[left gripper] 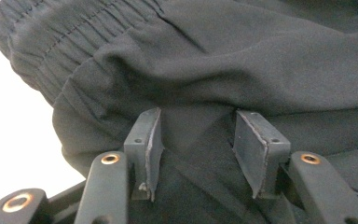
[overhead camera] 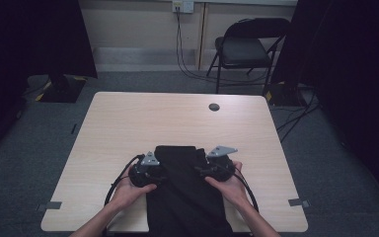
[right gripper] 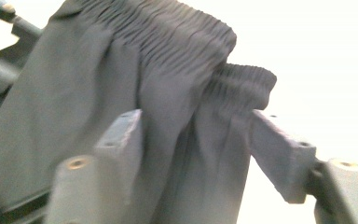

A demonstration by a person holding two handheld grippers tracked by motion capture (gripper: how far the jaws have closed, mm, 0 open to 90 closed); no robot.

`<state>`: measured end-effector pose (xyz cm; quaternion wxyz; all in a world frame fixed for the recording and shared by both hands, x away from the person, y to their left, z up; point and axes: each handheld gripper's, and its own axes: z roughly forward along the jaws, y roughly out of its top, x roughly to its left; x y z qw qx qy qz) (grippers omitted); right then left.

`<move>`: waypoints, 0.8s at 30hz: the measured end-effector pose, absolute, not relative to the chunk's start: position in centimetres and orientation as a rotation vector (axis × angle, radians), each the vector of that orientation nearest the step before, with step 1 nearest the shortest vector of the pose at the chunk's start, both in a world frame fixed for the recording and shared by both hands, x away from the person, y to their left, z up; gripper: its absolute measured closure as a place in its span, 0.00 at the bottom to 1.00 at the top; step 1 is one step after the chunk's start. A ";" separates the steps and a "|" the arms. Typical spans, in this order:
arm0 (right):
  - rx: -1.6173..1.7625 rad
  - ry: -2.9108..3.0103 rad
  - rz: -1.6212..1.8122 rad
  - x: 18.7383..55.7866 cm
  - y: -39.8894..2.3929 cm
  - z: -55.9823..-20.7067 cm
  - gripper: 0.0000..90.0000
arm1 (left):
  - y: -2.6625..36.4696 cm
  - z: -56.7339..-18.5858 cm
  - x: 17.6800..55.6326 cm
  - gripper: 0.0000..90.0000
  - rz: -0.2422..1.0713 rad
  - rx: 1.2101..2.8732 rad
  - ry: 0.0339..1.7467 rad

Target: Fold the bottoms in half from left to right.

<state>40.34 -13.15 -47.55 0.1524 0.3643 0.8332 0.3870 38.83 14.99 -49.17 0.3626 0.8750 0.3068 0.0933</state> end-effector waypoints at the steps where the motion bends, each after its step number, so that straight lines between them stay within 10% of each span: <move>1: 1.071 2.402 1.105 41.1 -12.9 -47.7 0.34 | 14.9 -49.1 38.7 0.58 0.245 2.261 0.792; 16: 1.147 2.387 1.001 43.3 -11.9 -49.7 0.39 | 19.0 -47.0 40.3 0.56 0.317 2.081 0.917; 24: 1.107 2.419 1.031 43.0 -11.7 -49.5 0.82 | 19.3 -48.4 41.4 0.52 0.248 2.085 0.971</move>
